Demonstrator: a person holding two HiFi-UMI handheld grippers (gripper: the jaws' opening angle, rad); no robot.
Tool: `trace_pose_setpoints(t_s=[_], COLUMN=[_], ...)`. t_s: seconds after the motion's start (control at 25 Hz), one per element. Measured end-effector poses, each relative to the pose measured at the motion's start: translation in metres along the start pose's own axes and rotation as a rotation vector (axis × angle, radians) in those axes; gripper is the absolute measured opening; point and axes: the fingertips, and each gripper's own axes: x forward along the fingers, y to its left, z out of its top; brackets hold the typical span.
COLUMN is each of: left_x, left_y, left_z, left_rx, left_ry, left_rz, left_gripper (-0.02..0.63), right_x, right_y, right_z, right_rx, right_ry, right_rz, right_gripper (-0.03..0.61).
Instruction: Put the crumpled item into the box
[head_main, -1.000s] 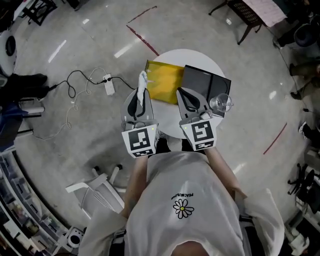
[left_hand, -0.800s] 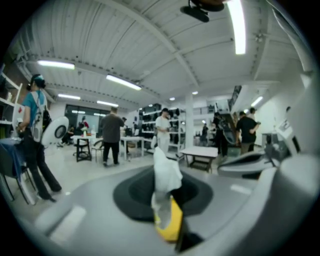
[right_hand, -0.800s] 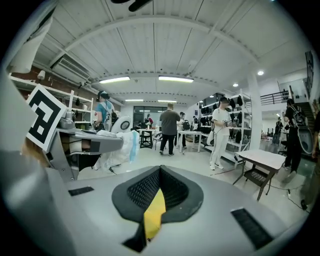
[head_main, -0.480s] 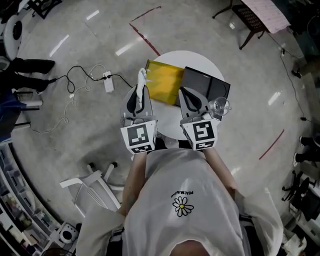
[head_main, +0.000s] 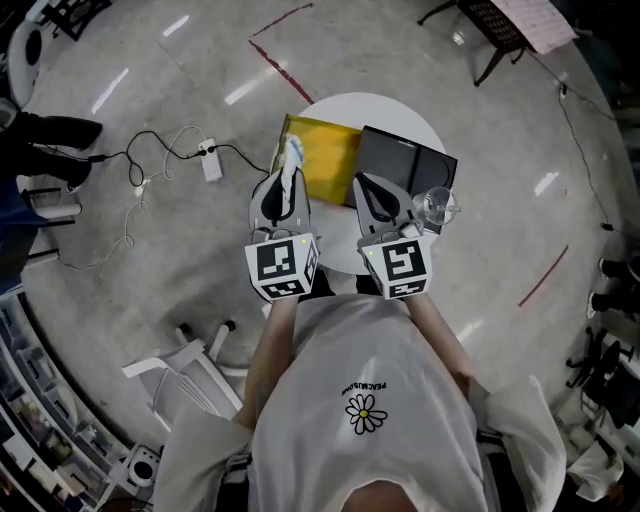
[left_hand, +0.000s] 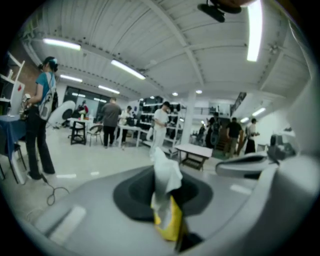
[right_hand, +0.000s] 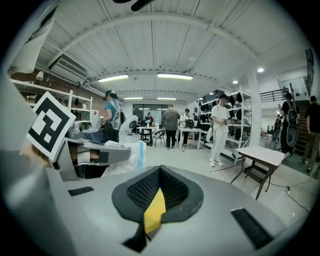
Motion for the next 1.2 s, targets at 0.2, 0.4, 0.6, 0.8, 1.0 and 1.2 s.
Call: trace_pose_setpoints(t_s=[0.2,0.4,0.6,0.8,1.0,1.2], left_x=[0.028,0.061,0.089,0.108,0.123,0.132], left_y=[-0.008,-0.013,-0.013,-0.01,-0.018,-0.02], left_z=[-0.016,-0.045,-0.066,-0.087,-0.117,-0.136], left_rx=[0.052,0.225,0.184,0.237,0.569,0.72], left_ry=[0.063,0.158,0.2,0.263,0.347,0.388], left_rz=[-0.033,-0.068,-0.121,-0.107,-0.15,-0.191], left_gripper=[0.058,0.06,0.06,0.06,0.061,0.064], right_x=[-0.003,-0.009,-0.016,-0.021,-0.024,-0.028], right_y=[-0.008,-0.017,-0.026,-0.032,-0.037,-0.039], right_z=[-0.008,-0.017,-0.031,-0.044,-0.053,-0.058], right_rx=[0.007,0.017,0.039,0.054,0.067,0.078], right_ry=[0.021,0.048,0.079,0.112,0.132,0.145], right_rz=[-0.025,-0.055,-0.087,-0.112,-0.127,-0.136], right_gripper=[0.0,-0.002,0.0,0.0,0.0,0.0])
